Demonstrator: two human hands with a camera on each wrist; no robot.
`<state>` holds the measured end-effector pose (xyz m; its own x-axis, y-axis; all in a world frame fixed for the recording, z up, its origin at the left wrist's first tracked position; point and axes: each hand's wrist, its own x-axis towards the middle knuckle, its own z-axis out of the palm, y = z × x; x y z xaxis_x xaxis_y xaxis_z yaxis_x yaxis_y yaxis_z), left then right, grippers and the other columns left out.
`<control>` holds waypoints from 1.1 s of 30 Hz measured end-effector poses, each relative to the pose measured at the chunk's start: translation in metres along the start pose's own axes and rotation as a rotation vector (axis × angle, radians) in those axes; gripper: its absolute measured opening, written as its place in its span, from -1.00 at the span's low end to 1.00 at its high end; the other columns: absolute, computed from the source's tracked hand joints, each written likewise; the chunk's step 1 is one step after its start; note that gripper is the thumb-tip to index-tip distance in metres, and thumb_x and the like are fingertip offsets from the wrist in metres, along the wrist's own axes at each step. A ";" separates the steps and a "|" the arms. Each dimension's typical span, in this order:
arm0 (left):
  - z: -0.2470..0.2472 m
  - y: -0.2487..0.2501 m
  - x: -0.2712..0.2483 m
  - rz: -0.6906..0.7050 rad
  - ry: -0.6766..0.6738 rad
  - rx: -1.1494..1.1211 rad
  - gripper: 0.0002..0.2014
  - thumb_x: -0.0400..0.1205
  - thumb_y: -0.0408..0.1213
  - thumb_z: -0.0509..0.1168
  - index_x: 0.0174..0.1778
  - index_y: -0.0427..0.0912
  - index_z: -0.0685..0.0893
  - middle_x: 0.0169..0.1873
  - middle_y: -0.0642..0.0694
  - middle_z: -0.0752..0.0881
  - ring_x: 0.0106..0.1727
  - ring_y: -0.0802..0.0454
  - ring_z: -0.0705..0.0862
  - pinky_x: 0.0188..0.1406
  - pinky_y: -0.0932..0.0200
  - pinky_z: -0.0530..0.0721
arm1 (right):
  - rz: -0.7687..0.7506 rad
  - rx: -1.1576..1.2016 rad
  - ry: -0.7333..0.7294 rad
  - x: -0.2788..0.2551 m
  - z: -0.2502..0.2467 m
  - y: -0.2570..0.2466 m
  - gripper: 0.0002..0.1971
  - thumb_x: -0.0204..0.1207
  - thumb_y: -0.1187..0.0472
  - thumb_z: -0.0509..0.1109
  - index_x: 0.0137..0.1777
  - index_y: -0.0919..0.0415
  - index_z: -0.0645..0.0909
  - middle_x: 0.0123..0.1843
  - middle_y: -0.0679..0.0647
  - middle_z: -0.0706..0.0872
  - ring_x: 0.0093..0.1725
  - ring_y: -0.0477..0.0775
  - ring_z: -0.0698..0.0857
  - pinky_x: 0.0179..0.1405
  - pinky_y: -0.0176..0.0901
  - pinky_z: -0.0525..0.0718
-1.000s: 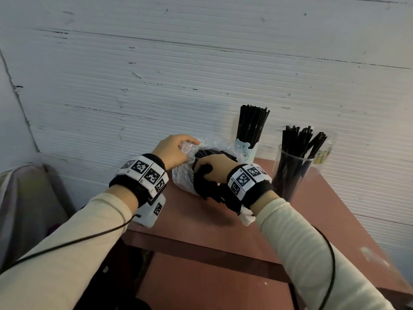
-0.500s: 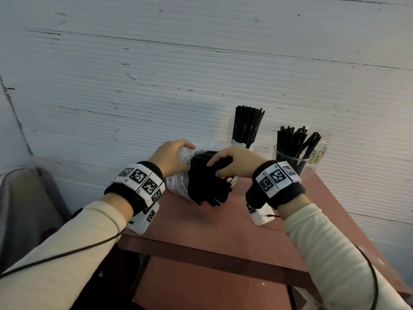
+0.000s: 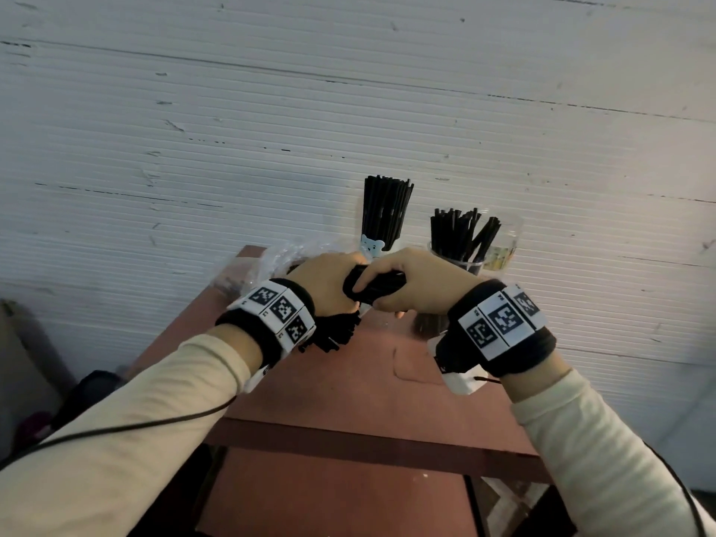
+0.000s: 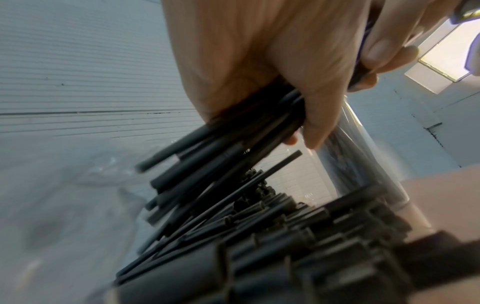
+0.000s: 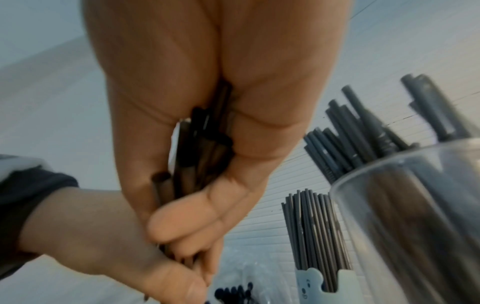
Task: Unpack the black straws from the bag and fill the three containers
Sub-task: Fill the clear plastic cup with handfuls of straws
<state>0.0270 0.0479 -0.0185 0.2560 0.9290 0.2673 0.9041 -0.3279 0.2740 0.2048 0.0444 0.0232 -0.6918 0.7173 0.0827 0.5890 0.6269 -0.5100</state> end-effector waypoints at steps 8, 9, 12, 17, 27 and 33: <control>-0.005 0.017 0.008 0.016 0.122 -0.259 -0.76 0.59 0.03 0.35 0.07 0.01 0.62 -0.18 0.03 0.75 -0.14 0.06 0.72 -0.08 0.08 0.64 | -0.150 0.069 0.302 -0.032 -0.032 0.006 -0.67 0.54 0.12 0.49 0.30 -0.05 0.69 0.10 -0.25 0.75 0.08 -0.32 0.69 0.14 -0.42 0.56; -0.007 0.020 0.010 0.014 0.148 -0.296 -0.76 0.58 0.06 0.36 0.05 0.02 0.63 -0.18 0.03 0.75 -0.12 0.07 0.72 -0.05 0.07 0.65 | -0.170 0.077 0.353 -0.034 -0.036 0.004 -0.67 0.56 0.07 0.47 0.32 -0.07 0.66 0.16 -0.23 0.73 0.16 -0.29 0.67 0.22 -0.33 0.58; -0.014 0.035 0.017 0.066 0.225 -0.417 -0.74 0.59 0.06 0.36 0.04 -0.03 0.66 -0.19 0.02 0.76 -0.14 0.14 0.71 -0.10 0.13 0.64 | -0.242 0.095 0.543 -0.039 -0.046 -0.008 -0.60 0.58 0.05 0.43 0.41 -0.13 0.57 0.28 -0.21 0.63 0.20 -0.28 0.59 0.25 -0.26 0.61; -0.025 0.073 0.021 0.116 0.250 -0.699 -0.69 0.62 -0.04 0.37 -0.14 -0.27 0.60 -0.42 -0.16 0.64 -0.39 0.02 0.65 -0.30 0.13 0.62 | -0.417 0.201 0.801 -0.037 -0.059 -0.030 -0.52 0.54 0.29 0.42 0.43 0.05 0.42 0.37 -0.04 0.54 0.30 -0.05 0.61 0.26 -0.13 0.66; 0.024 0.078 0.013 -0.056 -0.026 -1.090 -0.85 0.51 -0.40 0.50 -0.04 -0.24 0.72 -0.10 -0.21 0.82 0.00 0.04 0.78 0.14 0.14 0.70 | -0.207 -0.199 0.516 -0.026 -0.029 0.000 -0.77 0.61 0.19 0.35 0.22 0.18 0.70 0.16 -0.01 0.72 0.15 -0.14 0.63 0.18 -0.39 0.49; 0.023 0.081 0.009 -0.059 -0.032 -1.119 -0.87 0.59 -0.35 0.42 -0.07 -0.37 0.68 -0.25 -0.21 0.69 -0.19 0.02 0.67 0.04 0.13 0.65 | -0.260 -0.150 0.599 -0.028 -0.028 0.003 -0.64 0.59 0.08 0.40 0.36 0.08 0.60 0.31 -0.01 0.65 0.34 -0.03 0.56 0.39 -0.19 0.43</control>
<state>0.1101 0.0333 -0.0154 0.2461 0.9469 0.2071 0.1026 -0.2379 0.9659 0.2374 0.0344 0.0431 -0.4928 0.5552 0.6700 0.5161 0.8064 -0.2886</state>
